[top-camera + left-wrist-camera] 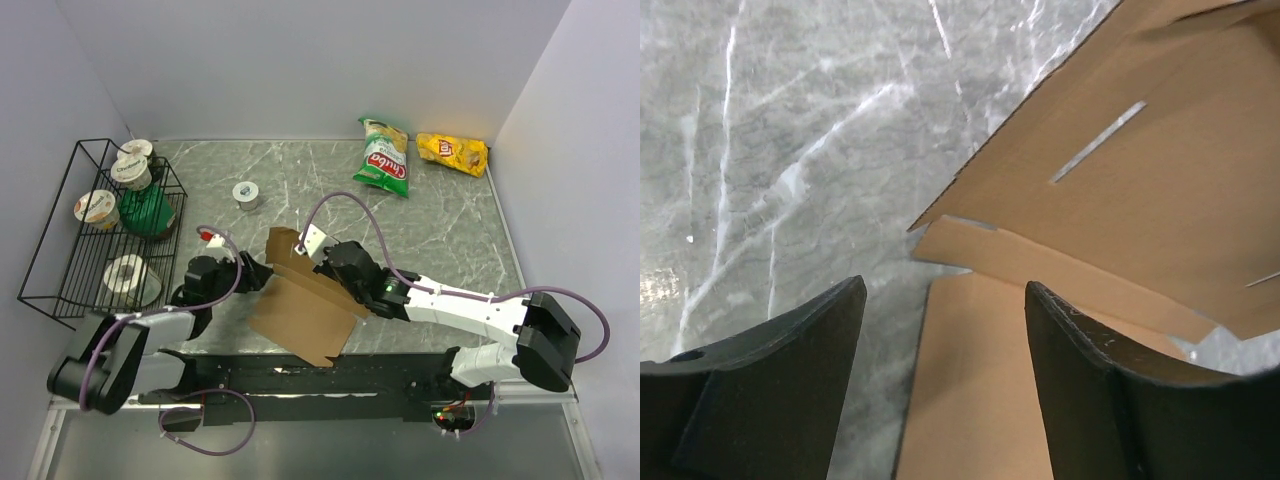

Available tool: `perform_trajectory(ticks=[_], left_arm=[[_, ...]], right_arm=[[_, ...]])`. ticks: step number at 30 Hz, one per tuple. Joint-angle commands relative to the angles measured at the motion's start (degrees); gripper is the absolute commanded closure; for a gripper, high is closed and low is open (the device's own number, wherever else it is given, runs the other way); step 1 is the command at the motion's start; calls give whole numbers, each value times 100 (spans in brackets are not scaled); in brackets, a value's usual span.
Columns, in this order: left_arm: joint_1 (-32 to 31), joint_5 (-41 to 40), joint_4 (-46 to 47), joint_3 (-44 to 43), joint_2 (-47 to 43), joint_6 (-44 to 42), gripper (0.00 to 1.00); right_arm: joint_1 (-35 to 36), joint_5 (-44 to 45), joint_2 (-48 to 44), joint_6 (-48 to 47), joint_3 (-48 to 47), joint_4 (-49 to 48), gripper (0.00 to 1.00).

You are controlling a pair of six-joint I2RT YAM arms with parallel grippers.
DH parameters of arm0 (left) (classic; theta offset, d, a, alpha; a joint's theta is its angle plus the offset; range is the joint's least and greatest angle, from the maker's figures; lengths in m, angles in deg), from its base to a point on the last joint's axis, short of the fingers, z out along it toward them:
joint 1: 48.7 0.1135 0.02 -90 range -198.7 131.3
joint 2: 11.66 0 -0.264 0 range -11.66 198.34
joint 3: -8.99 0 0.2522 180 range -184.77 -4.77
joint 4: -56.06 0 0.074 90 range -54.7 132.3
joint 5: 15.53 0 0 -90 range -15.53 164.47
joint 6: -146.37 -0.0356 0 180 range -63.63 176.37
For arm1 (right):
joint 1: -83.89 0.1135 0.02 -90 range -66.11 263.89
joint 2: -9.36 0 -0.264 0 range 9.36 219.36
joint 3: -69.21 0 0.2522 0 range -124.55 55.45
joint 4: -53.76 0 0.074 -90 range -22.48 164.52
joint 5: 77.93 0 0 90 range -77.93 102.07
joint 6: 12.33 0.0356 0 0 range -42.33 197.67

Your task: Fold the paper box

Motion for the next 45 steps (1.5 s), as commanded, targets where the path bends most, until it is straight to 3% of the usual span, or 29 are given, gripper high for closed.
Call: perform_trajectory(ticks=[1, 9, 14, 25, 38, 45], left_arm=[[-48, 117, 1103, -97, 524, -226, 29], [-233, 47, 2159, -123, 1430, -94, 28], [-347, 178, 2687, -246, 2168, 64, 34], [-1032, -700, 3521, 17, 2380, 231, 47], [-1946, -1861, 2951, 0, 1976, -208, 60], [-2052, -2010, 2985, 149, 1757, 82, 58]], right_arm=[[127, -506, 7, 497, 182, 347, 100], [118, -506, 113, 541, 68, 426, 100], [83, -533, 174, 585, 7, 496, 100], [4, -550, 210, 664, -81, 592, 100], [-5, -620, 280, 743, -108, 610, 100], [13, -770, 201, 743, 15, 513, 100]])
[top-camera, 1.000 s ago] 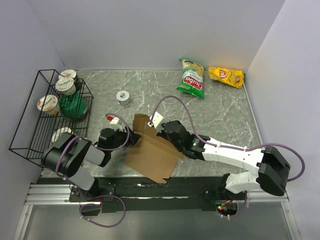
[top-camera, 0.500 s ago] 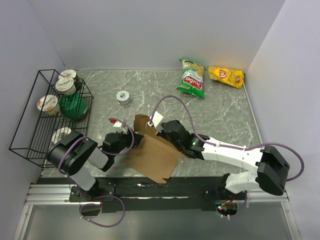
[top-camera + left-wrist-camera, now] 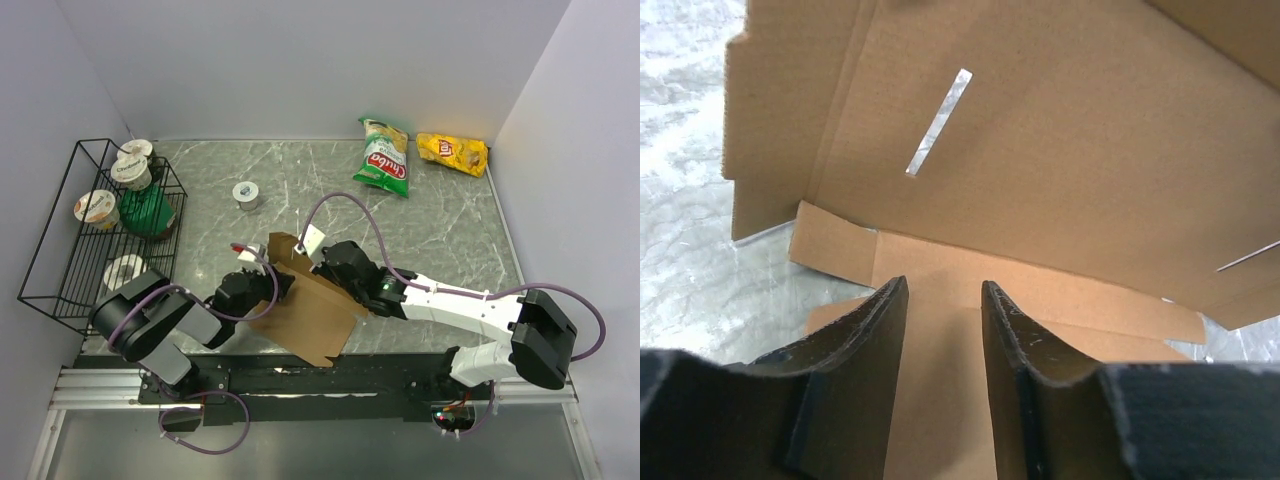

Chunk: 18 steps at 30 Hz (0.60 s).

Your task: Fold the paper box

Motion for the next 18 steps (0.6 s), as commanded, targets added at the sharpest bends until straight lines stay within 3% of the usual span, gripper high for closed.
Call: perform_trajectory(ticks=[1, 9, 15, 18], left_arm=[[-31, -203, 286, 118, -386, 191, 57], [-13, -562, -1583, 365, -2291, 411, 50], [171, -432, -3041, 453, -4425, 289, 30], [513, -54, -3482, 286, -4981, 51, 21]], right_arm=[[52, -525, 61, 297, 98, 288, 100], [87, -780, 61, 16, 169, 420, 100], [184, -850, 122, 42, 292, 420, 100], [219, -815, 166, 16, 301, 385, 100]])
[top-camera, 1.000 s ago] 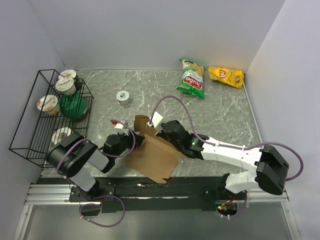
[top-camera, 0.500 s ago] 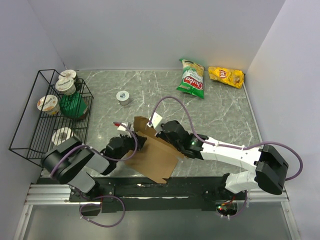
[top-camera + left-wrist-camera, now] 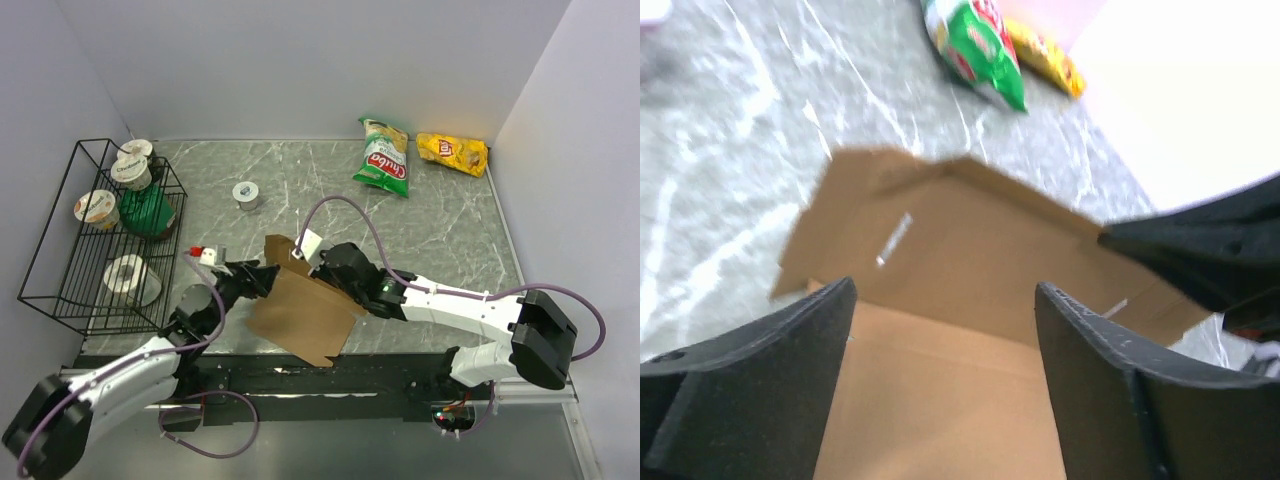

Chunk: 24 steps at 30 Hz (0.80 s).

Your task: Fold the paper box

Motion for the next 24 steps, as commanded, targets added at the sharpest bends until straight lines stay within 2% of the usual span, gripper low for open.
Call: perform_trajectory(ticks=[1, 4, 5, 8, 10, 16, 24], left_arm=[[442, 436, -865, -219, -666, -240, 21], [1039, 1016, -769, -447, -536, -153, 25], [1328, 1426, -751, -674, -404, -100, 26], [1550, 2009, -865, -1306, 368, -91, 26], [1550, 2378, -883, -1580, 844, -38, 23], [1550, 2529, -1550, -2424, 1372, -90, 20], [1498, 2783, -2113, -2943, 2118, -100, 24]], right_arm=[[173, -571, 179, 200, 229, 466, 100], [173, -570, 206, 208, 194, 448, 100], [182, -579, 206, 217, 185, 448, 100], [173, -597, 215, 261, 167, 457, 100], [173, -588, 232, 270, 141, 457, 100], [182, -509, 285, 331, 114, 536, 100], [182, -492, 355, 384, 106, 510, 100]])
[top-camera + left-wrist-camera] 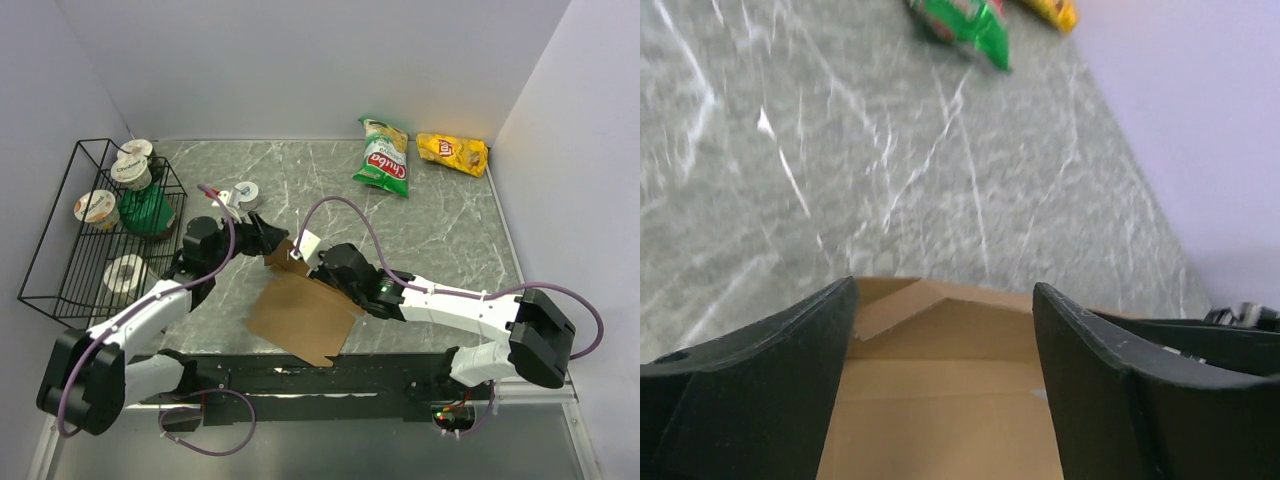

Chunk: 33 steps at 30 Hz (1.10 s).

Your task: Fold the paper box

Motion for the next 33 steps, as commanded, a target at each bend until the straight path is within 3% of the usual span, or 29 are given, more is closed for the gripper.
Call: perform_trajectory(ticks=[1, 8, 19, 33], left_arm=[[-56, 312, -417, -380, 338, -8, 26], [-469, -74, -874, -626, 523, 18, 36], [-531, -575, -839, -644, 760, 484, 51], [-558, 232, 496, -197, 1041, 1538, 55]], right_arm=[[131, -526, 301, 406, 114, 591, 100], [131, -509, 406, 388, 53, 582, 100], [132, -456, 380, 362, 123, 556, 100], [140, -403, 494, 379, 149, 433, 100]])
